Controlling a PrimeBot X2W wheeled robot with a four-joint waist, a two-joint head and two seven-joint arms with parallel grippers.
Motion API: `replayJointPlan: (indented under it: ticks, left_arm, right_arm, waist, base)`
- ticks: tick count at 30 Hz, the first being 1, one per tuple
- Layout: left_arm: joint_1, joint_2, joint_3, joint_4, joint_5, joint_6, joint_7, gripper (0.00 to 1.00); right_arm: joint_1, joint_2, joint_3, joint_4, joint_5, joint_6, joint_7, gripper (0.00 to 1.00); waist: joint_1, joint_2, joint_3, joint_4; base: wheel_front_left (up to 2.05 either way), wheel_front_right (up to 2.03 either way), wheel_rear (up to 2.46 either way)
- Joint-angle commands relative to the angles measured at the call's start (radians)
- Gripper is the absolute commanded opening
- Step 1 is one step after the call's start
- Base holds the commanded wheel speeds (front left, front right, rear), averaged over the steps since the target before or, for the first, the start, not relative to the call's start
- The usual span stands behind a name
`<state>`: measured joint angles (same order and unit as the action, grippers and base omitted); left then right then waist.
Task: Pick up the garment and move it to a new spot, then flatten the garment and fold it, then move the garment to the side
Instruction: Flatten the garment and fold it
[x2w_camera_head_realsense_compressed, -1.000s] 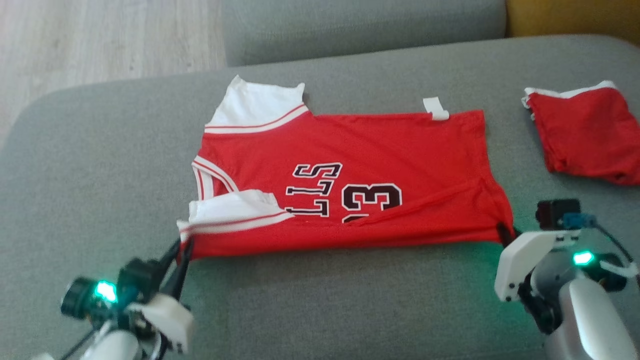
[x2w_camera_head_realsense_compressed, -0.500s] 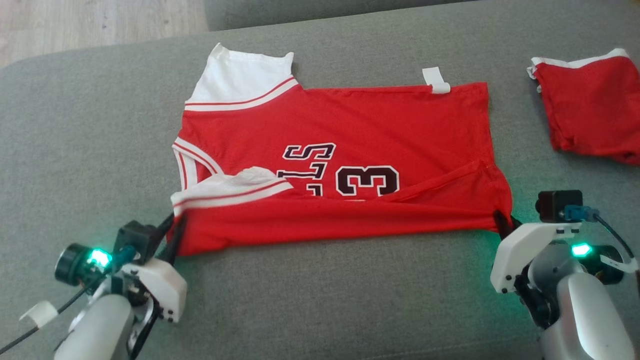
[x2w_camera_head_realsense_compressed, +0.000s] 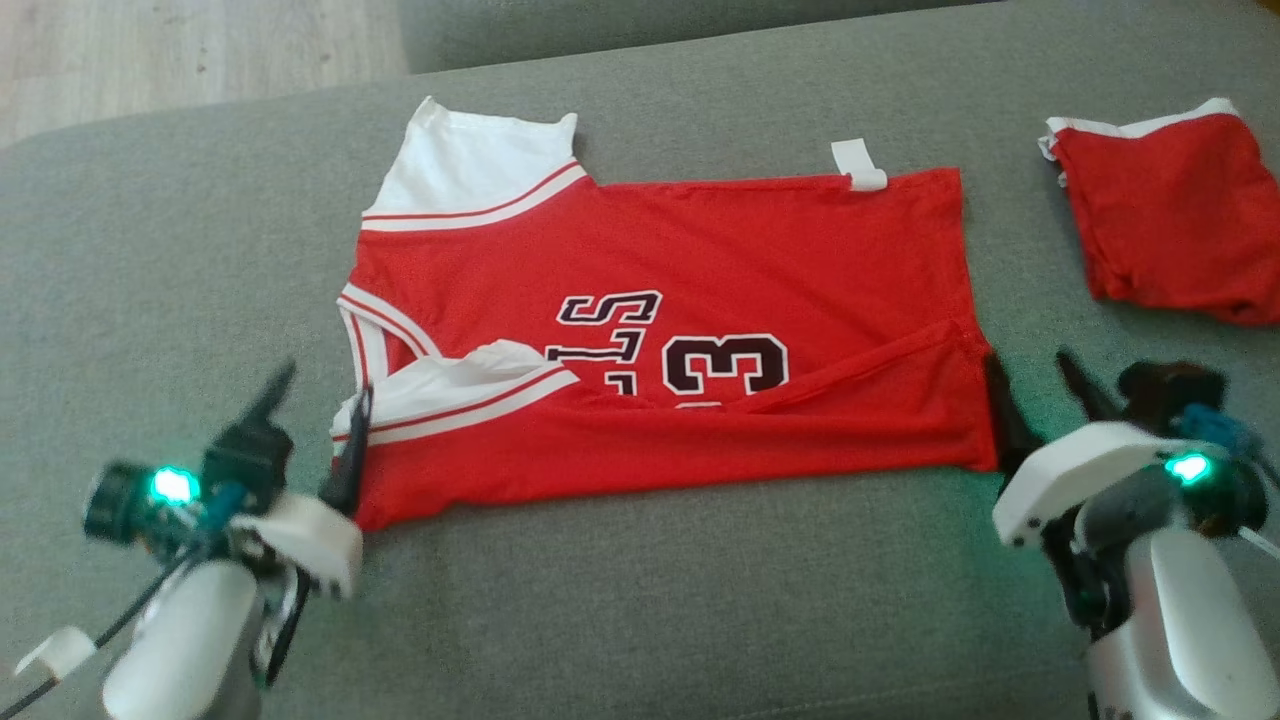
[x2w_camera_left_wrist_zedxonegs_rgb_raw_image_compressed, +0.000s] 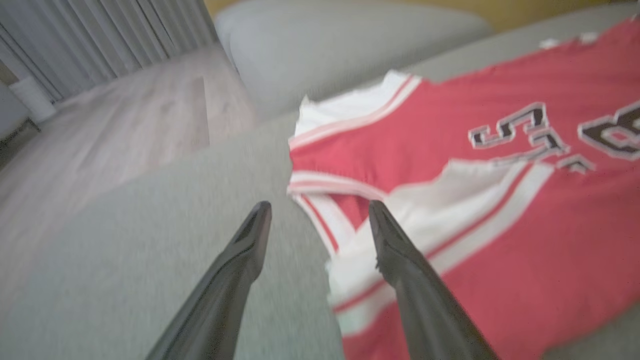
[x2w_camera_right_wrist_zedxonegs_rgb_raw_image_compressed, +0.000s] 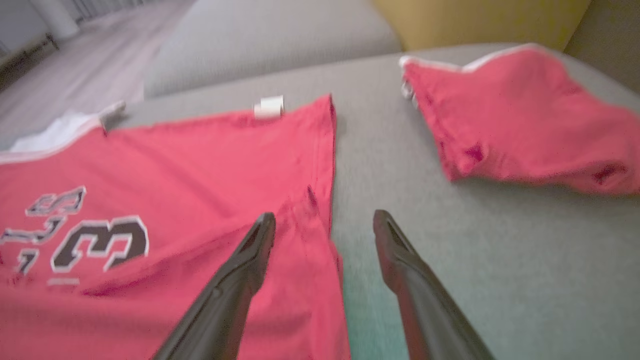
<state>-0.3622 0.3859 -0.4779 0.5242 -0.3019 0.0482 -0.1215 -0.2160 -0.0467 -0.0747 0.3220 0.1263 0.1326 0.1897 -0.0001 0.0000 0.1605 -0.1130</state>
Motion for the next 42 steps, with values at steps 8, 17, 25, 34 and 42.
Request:
replayJointPlan:
  ticks: [8,17,25,34,42]
  left_arm:
    - [-0.168,0.002,0.119,-0.160,-0.015,0.022,-0.130,1.00]
    - [-0.465,0.088,0.064,-0.057,0.022,-0.124,0.023,1.00]
    - [-0.691,0.183,-0.082,0.152,-0.021,-0.178,0.230,1.00]
    - [-0.837,0.244,-0.224,0.253,-0.232,-0.179,0.332,1.00]
    - [-0.886,0.254,-0.307,0.327,-0.327,-0.179,0.363,1.00]
  right_arm:
    - [-0.045,-0.004,0.057,-0.072,0.039,-0.002,-0.263,1.00]
    - [-0.098,-0.004,0.108,-0.057,0.107,-0.002,-0.412,1.00]
    - [-0.148,-0.004,0.187,-0.062,0.160,-0.002,-0.446,1.00]
    - [-0.173,-0.004,0.234,-0.076,0.162,-0.002,-0.451,1.00]
    - [-0.164,-0.004,0.234,-0.089,0.163,-0.002,-0.451,1.00]
  waist:
    - [0.0001,0.0000,0.042,-0.040]
    - [0.0001,0.0000,0.181,-0.112]
    - [0.0001,0.0000,0.312,-0.187]
    - [0.0001,0.0000,0.406,-0.227]
    - [0.0001,0.0000,0.423,-0.239]
  base:
    - [0.00,0.00,0.00]
    - [0.00,0.00,0.00]
    - [0.00,0.00,0.00]
    - [0.00,0.00,0.00]
    - [0.00,0.00,0.00]
